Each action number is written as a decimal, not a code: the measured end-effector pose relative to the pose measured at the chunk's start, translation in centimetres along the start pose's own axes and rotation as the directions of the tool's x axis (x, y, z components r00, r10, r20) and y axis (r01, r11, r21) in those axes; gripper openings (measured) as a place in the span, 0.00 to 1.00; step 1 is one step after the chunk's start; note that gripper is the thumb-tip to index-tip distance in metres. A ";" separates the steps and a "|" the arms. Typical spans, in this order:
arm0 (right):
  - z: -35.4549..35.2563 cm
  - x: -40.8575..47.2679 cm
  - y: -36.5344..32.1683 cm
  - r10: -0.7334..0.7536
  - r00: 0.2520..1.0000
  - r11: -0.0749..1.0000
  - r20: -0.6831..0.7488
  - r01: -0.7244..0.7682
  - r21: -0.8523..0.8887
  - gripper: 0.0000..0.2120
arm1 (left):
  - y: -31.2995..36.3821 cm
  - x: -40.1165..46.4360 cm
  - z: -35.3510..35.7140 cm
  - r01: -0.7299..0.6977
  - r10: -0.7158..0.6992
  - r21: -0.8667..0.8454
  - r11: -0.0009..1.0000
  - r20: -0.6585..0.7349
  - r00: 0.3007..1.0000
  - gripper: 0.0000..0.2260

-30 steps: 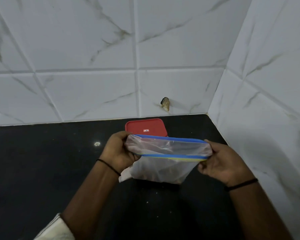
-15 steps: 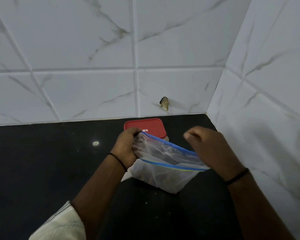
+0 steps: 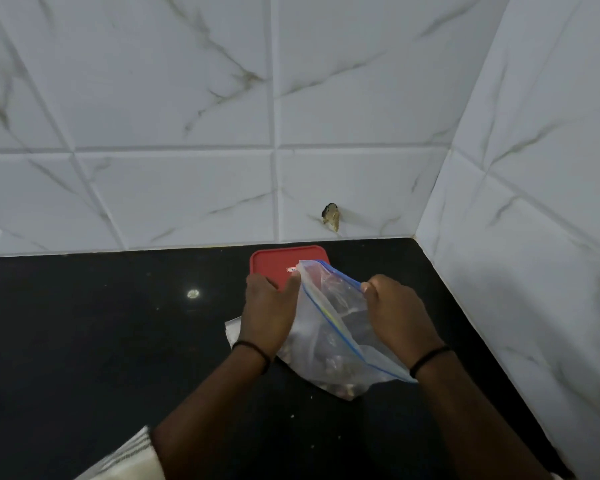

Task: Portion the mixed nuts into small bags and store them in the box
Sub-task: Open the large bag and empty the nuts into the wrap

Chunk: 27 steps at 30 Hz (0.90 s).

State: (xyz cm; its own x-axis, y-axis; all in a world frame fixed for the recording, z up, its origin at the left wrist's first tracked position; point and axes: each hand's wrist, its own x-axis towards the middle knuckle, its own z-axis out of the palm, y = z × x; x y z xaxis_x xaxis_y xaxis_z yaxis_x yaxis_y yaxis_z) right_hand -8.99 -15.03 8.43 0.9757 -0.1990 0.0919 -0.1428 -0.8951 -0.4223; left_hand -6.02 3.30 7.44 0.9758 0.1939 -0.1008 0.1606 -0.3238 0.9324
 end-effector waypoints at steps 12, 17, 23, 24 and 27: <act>0.8 -1.4 -1.5 0.083 0.968 0.959 0.235 -0.142 0.244 0.12 | 0.3 -4.2 3.3 0.150 -0.122 -0.045 0.988 0.381 0.917 0.05; 0.6 -1.0 -0.9 -0.026 0.997 0.997 0.077 0.032 -0.074 0.12 | 0.4 -4.4 3.6 0.298 -0.202 -0.215 0.930 0.377 0.904 0.08; 0.7 -1.0 -1.0 0.018 0.999 0.975 -0.048 -0.006 0.224 0.13 | 1.3 -4.4 3.6 0.453 -0.299 -0.585 0.673 0.345 0.890 0.08; 0.6 -0.9 -0.8 0.041 0.997 0.968 -0.060 -0.025 0.250 0.15 | 1.4 -4.3 3.5 0.450 -0.309 -0.615 0.648 0.327 0.893 0.08; -0.8 -0.1 -0.5 0.181 0.983 0.880 -0.009 -0.158 0.448 0.18 | 1.8 -3.5 2.4 0.470 -0.322 -0.704 0.532 0.346 0.881 0.09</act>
State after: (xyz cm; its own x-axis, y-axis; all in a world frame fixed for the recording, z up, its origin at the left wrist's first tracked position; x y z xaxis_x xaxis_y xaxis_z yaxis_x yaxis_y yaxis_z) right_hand -9.13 -14.93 9.35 0.9321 -0.3617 0.0220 -0.2052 -0.5771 -0.7905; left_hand -8.74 -0.19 8.67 0.8596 -0.0450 -0.5090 0.4401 0.5714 0.6927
